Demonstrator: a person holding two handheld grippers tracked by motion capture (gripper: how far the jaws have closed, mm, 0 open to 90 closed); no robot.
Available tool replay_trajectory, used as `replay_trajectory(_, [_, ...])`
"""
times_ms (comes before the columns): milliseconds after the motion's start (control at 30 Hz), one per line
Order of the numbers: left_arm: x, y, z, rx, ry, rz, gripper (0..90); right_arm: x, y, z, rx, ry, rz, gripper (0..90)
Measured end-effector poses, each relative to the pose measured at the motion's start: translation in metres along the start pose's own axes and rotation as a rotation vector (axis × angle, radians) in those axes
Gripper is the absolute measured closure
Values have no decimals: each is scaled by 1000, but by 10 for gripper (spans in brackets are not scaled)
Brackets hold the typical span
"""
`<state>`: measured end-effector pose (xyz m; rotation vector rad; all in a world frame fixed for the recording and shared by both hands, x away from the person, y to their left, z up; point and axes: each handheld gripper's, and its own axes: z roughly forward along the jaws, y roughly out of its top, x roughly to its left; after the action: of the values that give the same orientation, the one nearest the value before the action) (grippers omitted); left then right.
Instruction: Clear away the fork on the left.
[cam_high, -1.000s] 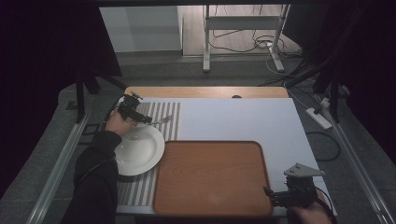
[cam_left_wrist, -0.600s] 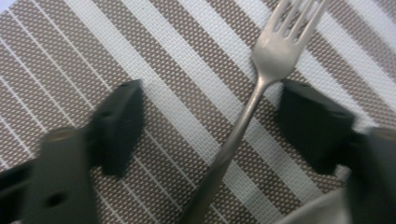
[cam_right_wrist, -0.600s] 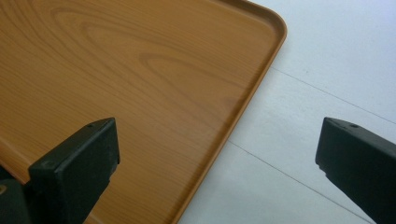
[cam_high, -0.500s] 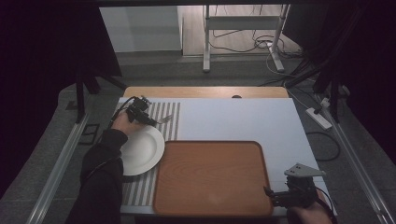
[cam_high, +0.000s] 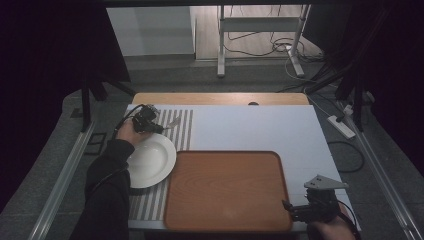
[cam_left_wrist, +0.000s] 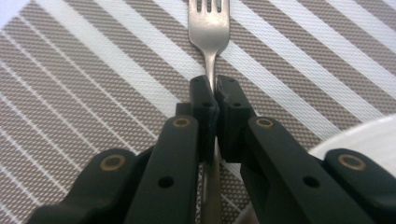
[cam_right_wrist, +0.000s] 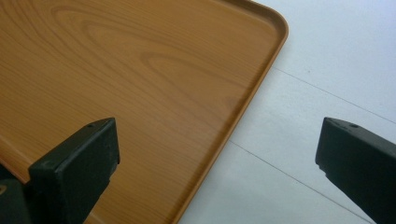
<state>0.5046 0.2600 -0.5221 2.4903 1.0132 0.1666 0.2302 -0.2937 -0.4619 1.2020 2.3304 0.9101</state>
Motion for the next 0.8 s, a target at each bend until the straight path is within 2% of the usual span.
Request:
replay_trajectory(233, [-1, 5, 0, -24, 8, -6, 865, 0, 0, 0, 0, 2, 1, 4])
replay_trajectory(367, [-4, 12, 1, -32, 9, 9, 864, 0, 0, 0, 0, 2, 0, 4])
replay_trajectory(633, [-24, 34, 12, -27, -5, 64, 865, 0, 0, 0, -1, 3, 0, 4])
replay_trajectory(800, [-34, 44, 10, -37, -16, 84, 865, 0, 0, -1, 0, 2, -2, 3])
